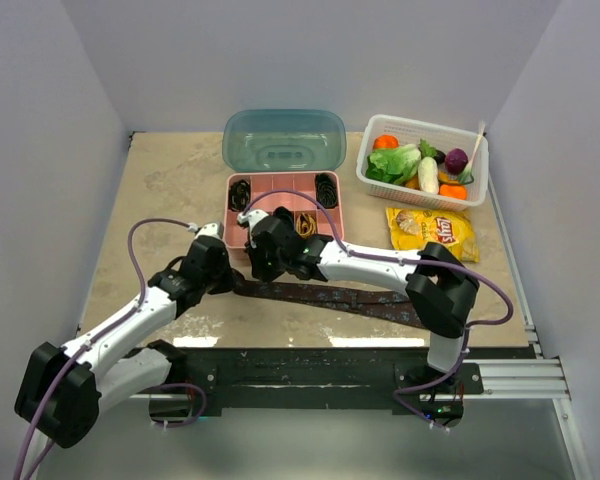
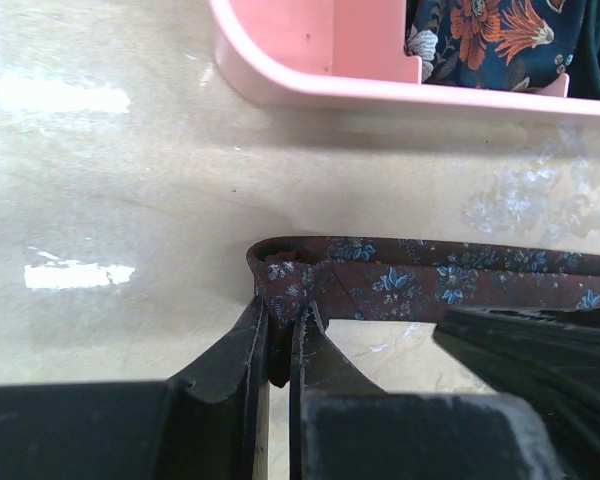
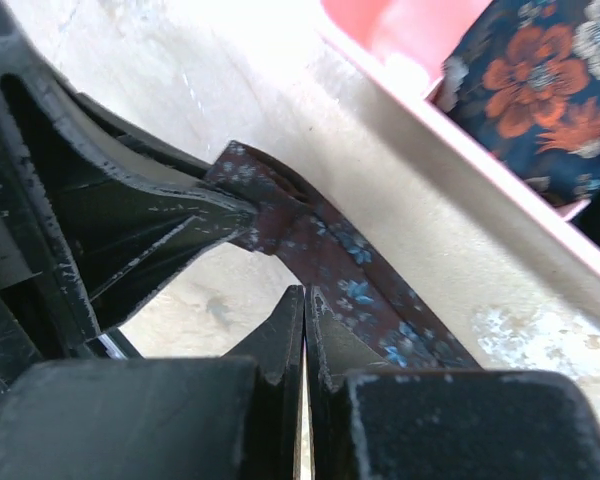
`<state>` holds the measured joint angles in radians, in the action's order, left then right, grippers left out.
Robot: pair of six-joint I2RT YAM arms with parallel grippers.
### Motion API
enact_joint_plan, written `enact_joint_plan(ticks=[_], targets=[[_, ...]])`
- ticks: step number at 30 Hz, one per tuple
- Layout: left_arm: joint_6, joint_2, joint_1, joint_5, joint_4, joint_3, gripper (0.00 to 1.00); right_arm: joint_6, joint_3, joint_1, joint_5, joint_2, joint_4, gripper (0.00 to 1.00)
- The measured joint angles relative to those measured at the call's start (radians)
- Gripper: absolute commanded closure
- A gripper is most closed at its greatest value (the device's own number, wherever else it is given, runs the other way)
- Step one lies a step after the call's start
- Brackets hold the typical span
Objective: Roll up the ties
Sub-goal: Roll the tie at the center of the board.
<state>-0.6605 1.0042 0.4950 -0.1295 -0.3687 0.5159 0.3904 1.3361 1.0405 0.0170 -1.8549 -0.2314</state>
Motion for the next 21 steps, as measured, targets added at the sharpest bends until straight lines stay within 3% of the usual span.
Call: enact_joint_plan(ticks=[10,21], targets=[[-0.027,0.063,0.141,-0.191,-0.134,0.090,1.00,0.002,-0.068,-0.077,0.011,0.011,0.000,1.00],[-0.055,0.114,0.201,-0.303,-0.209,0.113,1.00,0.001,-0.117,-0.176,0.011,0.083,-0.007,1.00]])
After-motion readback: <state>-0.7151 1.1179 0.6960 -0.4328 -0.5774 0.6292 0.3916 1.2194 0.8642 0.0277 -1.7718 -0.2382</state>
